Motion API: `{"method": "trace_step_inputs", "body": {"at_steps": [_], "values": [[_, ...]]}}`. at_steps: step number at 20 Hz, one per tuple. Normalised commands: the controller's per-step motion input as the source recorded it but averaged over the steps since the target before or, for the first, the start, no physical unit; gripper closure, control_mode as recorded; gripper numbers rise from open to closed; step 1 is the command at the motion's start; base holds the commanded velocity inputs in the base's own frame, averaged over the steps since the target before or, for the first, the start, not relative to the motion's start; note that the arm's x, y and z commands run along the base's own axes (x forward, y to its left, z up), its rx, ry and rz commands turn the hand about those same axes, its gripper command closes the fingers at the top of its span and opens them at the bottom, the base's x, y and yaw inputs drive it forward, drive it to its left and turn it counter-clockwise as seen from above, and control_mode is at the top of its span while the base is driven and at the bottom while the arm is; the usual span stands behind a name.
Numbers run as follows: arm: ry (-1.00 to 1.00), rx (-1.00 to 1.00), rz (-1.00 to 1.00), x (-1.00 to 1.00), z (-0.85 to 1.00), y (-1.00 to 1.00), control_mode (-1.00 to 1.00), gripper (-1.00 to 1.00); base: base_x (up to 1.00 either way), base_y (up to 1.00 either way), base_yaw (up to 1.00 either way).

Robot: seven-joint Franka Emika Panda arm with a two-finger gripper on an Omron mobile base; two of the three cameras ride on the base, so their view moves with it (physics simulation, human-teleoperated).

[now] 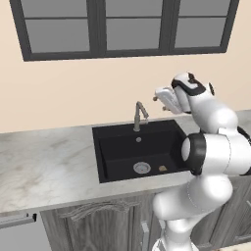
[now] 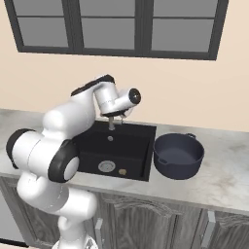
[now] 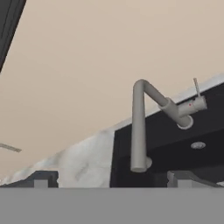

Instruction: Dump the garlic from the pot into the sink. Then turn on the water and wash the garlic. Then turn off the water and put the garlic back in the pot.

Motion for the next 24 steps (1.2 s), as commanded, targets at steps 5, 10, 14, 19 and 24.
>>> {"method": "trace_step_inputs", "body": {"at_steps": [5,10,14,19,24], "values": [[0.01,-0.29,0.00,-0.02,0.08,0.00,-1.00,-1.00,0.00,0.00,0.00],[0.02,-0.14,0.00,0.00,0.00,0.00,-1.00,-1.00,0.00,0.00,0.00],[0.00,-0.06,0.00,0.00,0.00,-0.01,-1.00,-1.00,0.00,0.00,0.00],[0.05,-0.04,0.00,0.00,0.00,0.00,-1.00,-1.00,0.00,0.00,0.00],[0.20,-0.04,-0.03,0.00,-0.06,-0.03,-1.00,-1.00,0.00,0.00,0.00]]}}
